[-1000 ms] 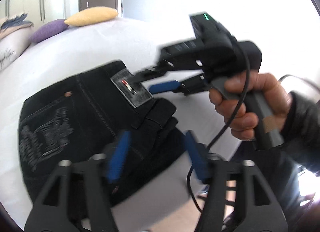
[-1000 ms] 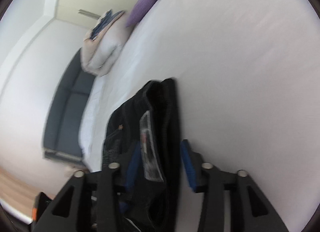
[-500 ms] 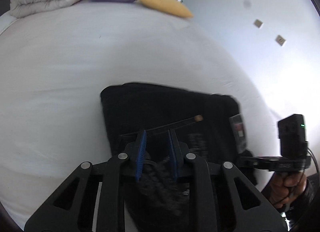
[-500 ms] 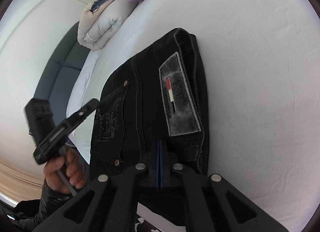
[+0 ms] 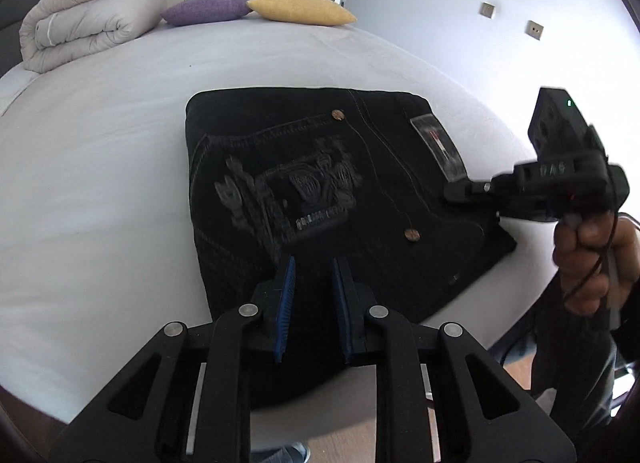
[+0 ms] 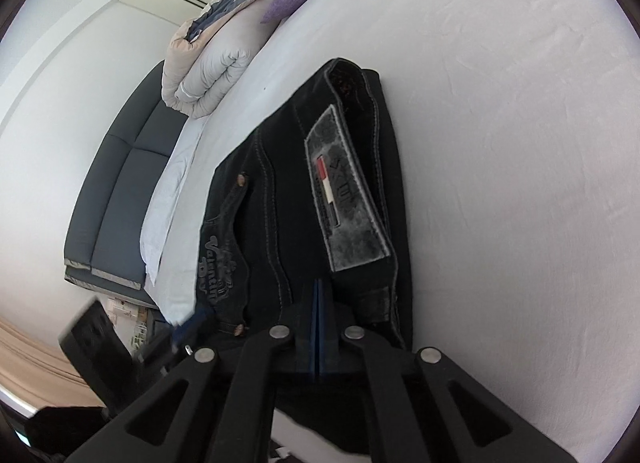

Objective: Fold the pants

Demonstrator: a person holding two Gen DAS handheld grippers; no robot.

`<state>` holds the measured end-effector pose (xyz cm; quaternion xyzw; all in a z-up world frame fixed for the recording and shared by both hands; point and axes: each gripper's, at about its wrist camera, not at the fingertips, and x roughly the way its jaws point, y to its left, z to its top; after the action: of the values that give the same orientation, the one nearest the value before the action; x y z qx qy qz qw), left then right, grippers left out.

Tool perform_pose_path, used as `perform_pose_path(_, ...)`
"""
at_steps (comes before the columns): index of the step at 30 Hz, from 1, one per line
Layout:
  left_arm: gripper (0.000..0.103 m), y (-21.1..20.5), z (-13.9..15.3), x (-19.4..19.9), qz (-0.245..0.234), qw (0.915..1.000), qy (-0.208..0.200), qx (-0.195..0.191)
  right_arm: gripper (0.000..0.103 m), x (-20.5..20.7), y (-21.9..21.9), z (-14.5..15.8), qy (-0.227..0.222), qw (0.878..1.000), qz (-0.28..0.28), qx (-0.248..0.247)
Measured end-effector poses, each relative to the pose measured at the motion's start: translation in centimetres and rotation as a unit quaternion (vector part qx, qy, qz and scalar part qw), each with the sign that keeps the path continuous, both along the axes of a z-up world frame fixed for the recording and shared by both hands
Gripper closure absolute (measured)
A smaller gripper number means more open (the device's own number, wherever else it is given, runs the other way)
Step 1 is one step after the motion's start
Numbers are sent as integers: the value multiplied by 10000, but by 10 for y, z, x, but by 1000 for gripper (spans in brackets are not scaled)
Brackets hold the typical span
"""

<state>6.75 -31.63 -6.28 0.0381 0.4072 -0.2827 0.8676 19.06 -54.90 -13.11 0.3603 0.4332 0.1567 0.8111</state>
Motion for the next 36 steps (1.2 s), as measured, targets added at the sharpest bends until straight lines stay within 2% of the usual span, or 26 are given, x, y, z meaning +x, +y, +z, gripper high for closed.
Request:
perform_pose_path(4,85,1,-6,-8,47,9999,34,-141,103,-12,12,4,-136,9992,232,-300)
perform_pose_path(7,85,-2,-10,-8,-29,9998,57,-173,103,-19,3,-15,-294,9995,121,21)
perform_pose_path(9,85,-2,-10,-4,-51,9997,65,-224,103,-23,4,-9,-413,9991,102,-61)
perform_pose_path(10,85,-1,-5,-9,-51,9996,78,-262,99,-25,5,-4,-481,9987,143,-128)
perform_pose_path(11,85,4,1,-10,-42,9993,114,-356,80,-27,6,5,-567,9981,213,-140)
perform_pose_path(12,84,11,9,-10,-21,9988,150,-469,68,-30,7,15,-677,9973,267,-29)
perform_pose_path(13,84,17,17,-10,-8,9982,167,-580,45,-35,2,27,-877,9958,224,98)
perform_pose_path(14,84,24,26,-10,2,9977,114,-661,30,-35,3,38,-1038,9945,106,59)
perform_pose_path(15,82,31,35,-9,43,9974,28,-717,28,-38,-2,45,-1191,9929,-15,-26)
perform_pose_path(16,78,37,42,-5,94,9969,-17,-775,28,-37,-9,51,-1248,9921,-92,-59)
perform_pose_path(17,59,43,46,0,157,9962,-21,-859,28,-32,-17,52,-1176,9930,-145,8)
perform_pose_path(18,24,50,50,7,250,9947,-19,-1000,28,-26,-23,50,-1060,9941,-208,44)
perform_pose_path(19,14,57,53,15,383,9922,-56,-1185,29,-18,-29,46,-868,9958,-292,4)
perform_pose_path(20,10,63,55,23,524,9894,-73,-1352,33,-12,-32,42,-751,9967,-317,-29)
perform_pose_path(21,10,65,54,32,587,9883,28,-1410,33,-5,-34,38,-636,9975,-312,-37)
perform_pose_path(23,10,66,44,59,532,9861,547,-1474,37,11,-39,27,-306,9989,-358,-29)
perform_pose_path(27,10,66,14,95,596,9759,1386,-1577,40,35,-39,4,162,9993,-306,136)
perform_pose_path(28,10,64,7,103,627,9739,1534,-1548,44,39,-37,2,190,9994,-250,124)
perform_pose_path(30,10,57,-3,114,551,9720,1775,-1436,44,49,-29,-2,236,9996,-79,150)
perform_pose_path(33,14,46,-11,126,510,9715,1915,-1298,45,61,-20,-5,283,9995,-46,141)
perform_pose_path(34,19,42,-11,128,461,9724,1921,-1239,47,63,-18,-6,281,9995,-38,136)
perform_pose_path(36,52,36,-14,132,423,9723,2012,-1109,50,68,-16,-8,306,9995,-23,114)
